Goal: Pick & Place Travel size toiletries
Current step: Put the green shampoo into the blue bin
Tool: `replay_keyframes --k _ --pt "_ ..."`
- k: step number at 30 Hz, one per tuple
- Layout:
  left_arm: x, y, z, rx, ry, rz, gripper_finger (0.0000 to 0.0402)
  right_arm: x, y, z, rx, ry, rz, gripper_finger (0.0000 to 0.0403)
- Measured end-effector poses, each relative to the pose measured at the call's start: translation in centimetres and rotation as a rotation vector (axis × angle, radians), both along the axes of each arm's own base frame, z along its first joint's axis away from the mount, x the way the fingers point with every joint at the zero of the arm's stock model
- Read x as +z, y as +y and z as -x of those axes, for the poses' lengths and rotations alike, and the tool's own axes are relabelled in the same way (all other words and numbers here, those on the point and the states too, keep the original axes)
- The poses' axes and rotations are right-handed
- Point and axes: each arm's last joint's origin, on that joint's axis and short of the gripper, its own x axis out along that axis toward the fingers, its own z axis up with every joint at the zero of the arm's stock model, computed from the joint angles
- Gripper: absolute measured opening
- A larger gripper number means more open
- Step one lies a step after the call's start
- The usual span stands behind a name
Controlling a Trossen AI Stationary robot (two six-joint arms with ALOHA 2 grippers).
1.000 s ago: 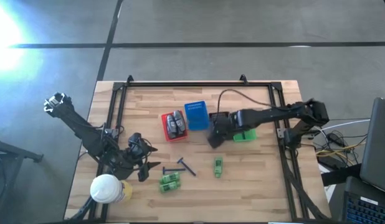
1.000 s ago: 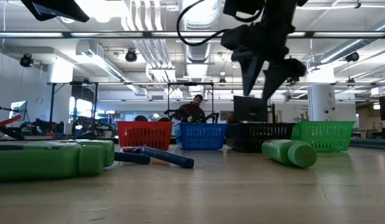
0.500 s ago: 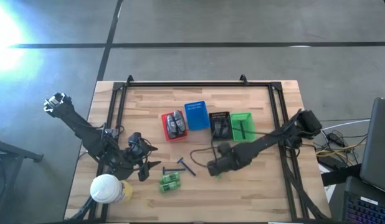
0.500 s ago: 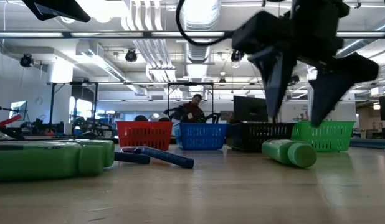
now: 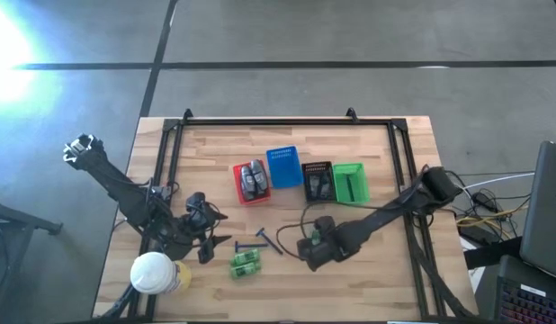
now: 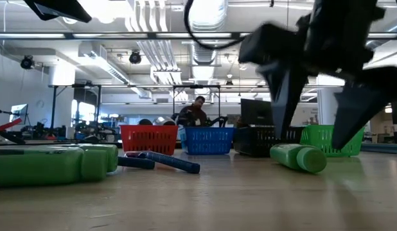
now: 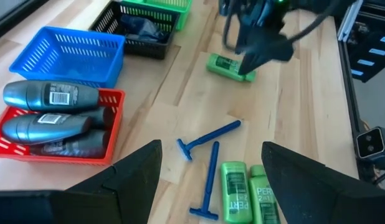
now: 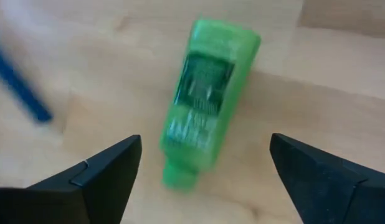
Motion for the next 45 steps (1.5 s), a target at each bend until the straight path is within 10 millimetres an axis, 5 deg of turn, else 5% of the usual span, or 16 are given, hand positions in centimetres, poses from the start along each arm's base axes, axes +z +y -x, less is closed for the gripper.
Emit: replay_keyframes --k 10,17,19,27,32,37,45 --pt "0.0 0.0 0.0 0.005 -0.001 -0.001 0.0282 -3.0 0.8 -2.5 0.047 0.110 0.038 0.0276" --pt "0.0 0.0 0.0 0.002 -0.001 -0.005 0.0282 -2.3 0.8 -2.5 0.158 0.151 0.088 0.0151" --pt "0.0 0.0 0.0 -0.007 0.001 -0.017 0.0282 -1.7 0.7 -2.4 0.227 0.142 0.098 0.0144" --pt "0.3 0.0 -0.5 -0.081 -0.015 -0.080 0.0282 7.6 1.0 -2.3 0.538 -0.289 0.065 0.0144" --pt "2.2 1.4 -2.2 0.013 -0.191 0.160 0.0282 13.0 -0.4 -0.8 0.466 -0.489 0.224 0.0144" --pt "5.2 4.0 -4.3 0.033 -0.492 0.363 0.0282 15.6 -1.2 0.0 0.420 -0.598 0.349 0.0144" --pt "4.9 7.4 -6.6 0.048 -0.518 0.385 0.0282 17.8 -1.4 -0.9 0.401 -0.684 0.452 0.0144"
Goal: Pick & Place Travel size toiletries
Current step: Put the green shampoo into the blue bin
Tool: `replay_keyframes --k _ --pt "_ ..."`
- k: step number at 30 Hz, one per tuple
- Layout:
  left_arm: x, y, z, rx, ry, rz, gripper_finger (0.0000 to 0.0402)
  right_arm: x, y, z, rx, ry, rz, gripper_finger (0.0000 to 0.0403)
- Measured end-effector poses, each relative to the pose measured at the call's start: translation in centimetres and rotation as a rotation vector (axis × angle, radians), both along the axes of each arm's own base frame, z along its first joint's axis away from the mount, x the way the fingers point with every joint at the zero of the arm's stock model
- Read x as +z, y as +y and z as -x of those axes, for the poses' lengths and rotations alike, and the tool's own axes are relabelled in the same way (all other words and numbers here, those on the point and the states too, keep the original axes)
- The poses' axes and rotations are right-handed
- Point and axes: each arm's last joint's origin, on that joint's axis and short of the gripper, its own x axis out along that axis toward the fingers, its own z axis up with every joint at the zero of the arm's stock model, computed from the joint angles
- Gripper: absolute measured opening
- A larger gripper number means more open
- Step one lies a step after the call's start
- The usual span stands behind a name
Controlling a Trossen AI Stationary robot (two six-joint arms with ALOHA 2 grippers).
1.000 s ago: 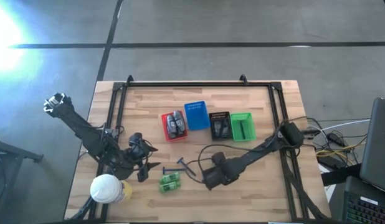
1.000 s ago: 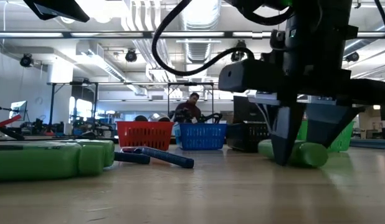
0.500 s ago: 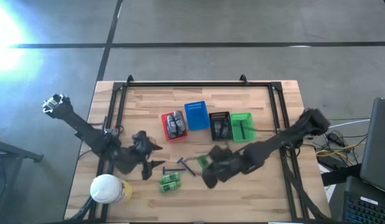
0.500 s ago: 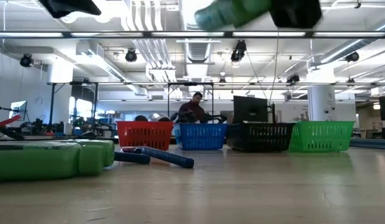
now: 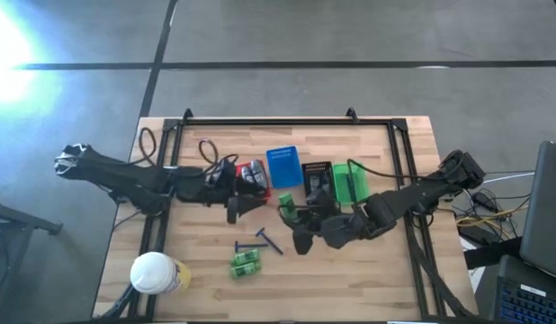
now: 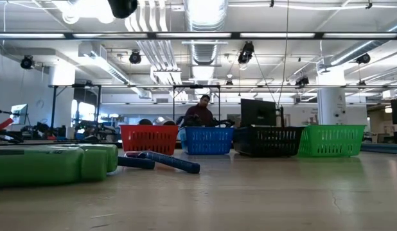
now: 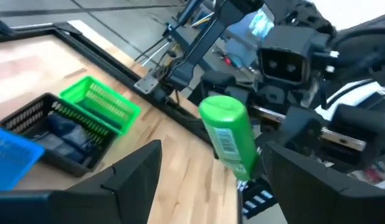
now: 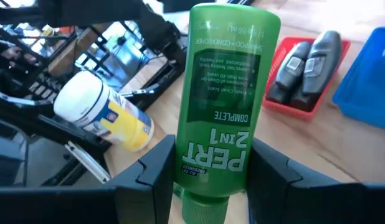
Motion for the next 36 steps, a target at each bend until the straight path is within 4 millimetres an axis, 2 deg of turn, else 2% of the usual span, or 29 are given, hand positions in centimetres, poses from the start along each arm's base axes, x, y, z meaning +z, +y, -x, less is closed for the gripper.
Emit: replay_keyframes --k 7,12,20,28,32,36 --pt "-0.3 0.9 -2.2 -0.007 -0.078 0.042 0.0282 0.3 -0.7 -0.2 -0.084 -0.030 0.008 0.0144" --pt "-0.9 0.7 -4.1 -0.049 -0.140 0.058 0.0282 -0.1 -1.0 -0.5 -0.100 -0.026 0.002 0.0143" --pt "-2.1 0.8 -6.3 -0.026 -0.105 0.048 0.0282 0.0 -1.0 -0.9 -0.102 -0.046 -0.010 0.0143" --pt "-2.2 1.1 -7.9 -0.019 -0.120 0.015 0.0280 -0.1 -0.9 -0.9 -0.102 -0.048 -0.011 0.0142" --pt "-2.1 1.0 -8.1 -0.040 -0.123 -0.002 0.0264 -0.2 -0.9 -0.9 -0.102 -0.045 -0.010 0.0144" --pt "-2.3 1.0 -8.0 -0.044 -0.117 -0.003 0.0225 -0.3 -1.1 -0.9 -0.105 -0.040 -0.008 0.0144"
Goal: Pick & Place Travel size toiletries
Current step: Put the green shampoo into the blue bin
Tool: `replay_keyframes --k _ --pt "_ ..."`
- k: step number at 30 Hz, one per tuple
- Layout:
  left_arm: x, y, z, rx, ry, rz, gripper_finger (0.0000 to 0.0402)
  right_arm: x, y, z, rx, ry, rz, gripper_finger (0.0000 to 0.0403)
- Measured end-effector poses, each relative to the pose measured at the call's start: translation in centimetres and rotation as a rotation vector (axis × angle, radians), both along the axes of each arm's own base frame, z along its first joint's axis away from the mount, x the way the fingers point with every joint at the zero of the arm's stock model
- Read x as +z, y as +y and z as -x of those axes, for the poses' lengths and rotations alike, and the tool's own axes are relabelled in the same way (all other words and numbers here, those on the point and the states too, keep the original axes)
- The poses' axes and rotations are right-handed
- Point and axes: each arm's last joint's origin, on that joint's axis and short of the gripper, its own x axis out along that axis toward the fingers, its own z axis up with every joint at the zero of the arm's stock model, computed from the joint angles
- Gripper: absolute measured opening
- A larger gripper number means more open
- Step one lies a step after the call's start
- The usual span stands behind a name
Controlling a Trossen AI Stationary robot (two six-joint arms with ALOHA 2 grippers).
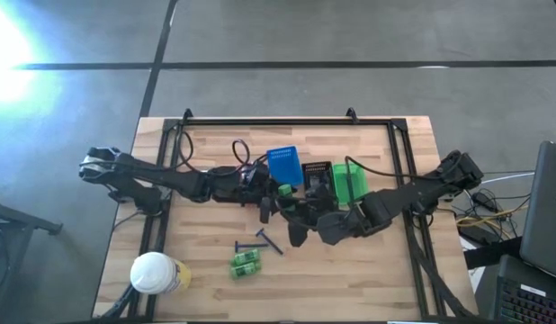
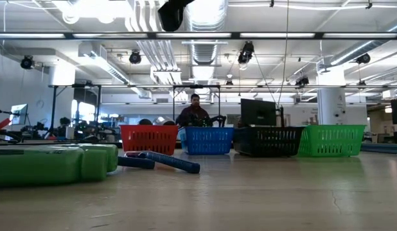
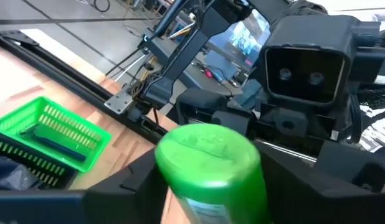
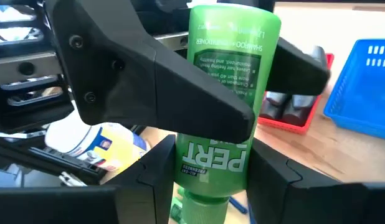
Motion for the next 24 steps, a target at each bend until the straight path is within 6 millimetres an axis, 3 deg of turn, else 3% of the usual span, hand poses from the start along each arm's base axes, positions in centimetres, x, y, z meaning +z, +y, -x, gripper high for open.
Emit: replay_keyframes --k 9,18,24 --pt "-0.2 0.0 0.0 -0.002 0.015 0.002 0.0141 -0.3 -0.3 -0.2 -0.002 0.018 0.018 0.0160" --pt "-0.9 0.4 0.2 0.047 0.095 -0.082 0.0135 -0.3 -0.2 0.1 -0.002 0.025 0.005 0.0200" --pt "-2.4 2.7 0.2 0.220 0.241 -0.107 0.0134 0.1 0.6 1.7 0.002 0.062 -0.072 0.0244"
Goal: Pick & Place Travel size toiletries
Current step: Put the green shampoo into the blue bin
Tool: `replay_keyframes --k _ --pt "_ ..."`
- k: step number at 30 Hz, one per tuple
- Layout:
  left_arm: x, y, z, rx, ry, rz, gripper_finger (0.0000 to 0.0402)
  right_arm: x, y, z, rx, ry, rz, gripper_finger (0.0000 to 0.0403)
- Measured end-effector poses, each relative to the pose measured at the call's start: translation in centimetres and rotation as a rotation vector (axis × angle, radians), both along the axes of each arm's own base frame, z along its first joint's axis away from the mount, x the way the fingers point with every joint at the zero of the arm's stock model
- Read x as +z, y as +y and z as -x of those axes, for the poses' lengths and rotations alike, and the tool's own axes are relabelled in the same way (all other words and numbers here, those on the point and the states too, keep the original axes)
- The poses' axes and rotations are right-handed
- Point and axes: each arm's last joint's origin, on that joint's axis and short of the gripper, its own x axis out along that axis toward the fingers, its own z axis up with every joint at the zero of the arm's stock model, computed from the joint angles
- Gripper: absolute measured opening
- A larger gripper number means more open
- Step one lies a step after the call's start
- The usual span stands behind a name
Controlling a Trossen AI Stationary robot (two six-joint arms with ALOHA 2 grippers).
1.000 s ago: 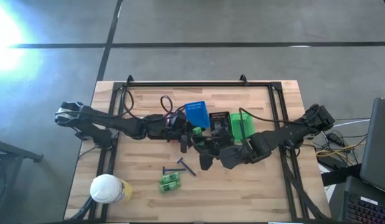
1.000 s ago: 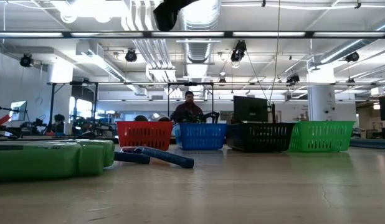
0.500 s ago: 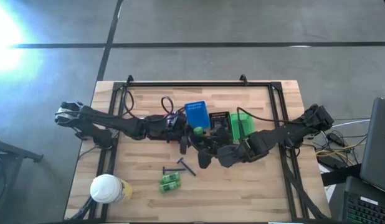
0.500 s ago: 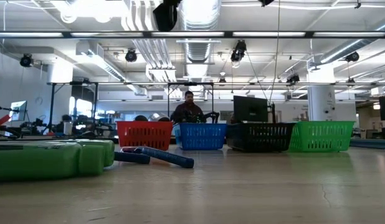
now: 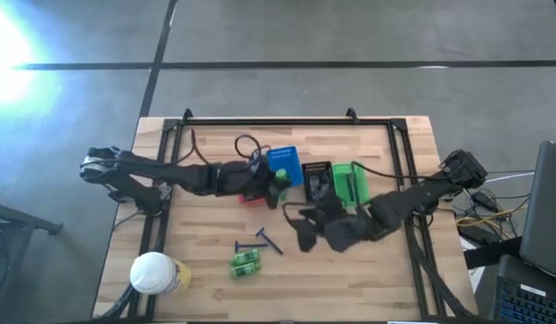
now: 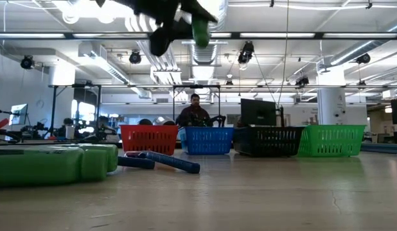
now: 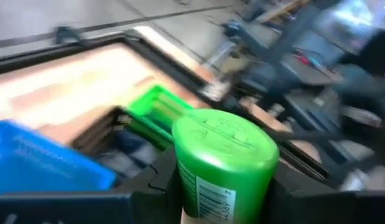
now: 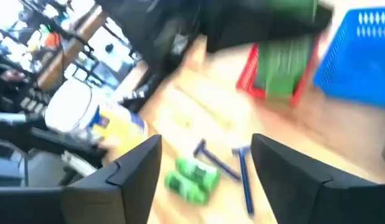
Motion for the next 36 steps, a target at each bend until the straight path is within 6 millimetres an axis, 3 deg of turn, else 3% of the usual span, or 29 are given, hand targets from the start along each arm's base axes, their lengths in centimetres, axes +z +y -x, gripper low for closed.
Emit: replay_keyframes --k 8,16,22,30,36 --pt "-2.0 6.7 -0.4 0.186 0.043 0.219 0.0133 -0.9 -0.6 3.1 -0.240 0.111 -0.114 0.0288" --pt "-7.7 11.8 -2.5 0.291 0.147 0.422 0.0133 -1.2 -1.0 3.6 -0.281 0.153 -0.114 0.0307" --pt "-9.6 12.7 -4.7 0.297 0.191 0.448 0.0140 -1.2 -1.1 3.7 -0.283 0.168 -0.105 0.0313" --pt "-8.3 13.1 -5.1 0.360 0.323 0.389 0.0194 -1.4 -1.4 3.9 -0.290 0.198 -0.086 0.0320" --pt "-6.6 12.8 -4.9 0.346 0.298 0.333 0.0218 -1.4 -1.8 3.8 -0.280 0.218 -0.055 0.0326"
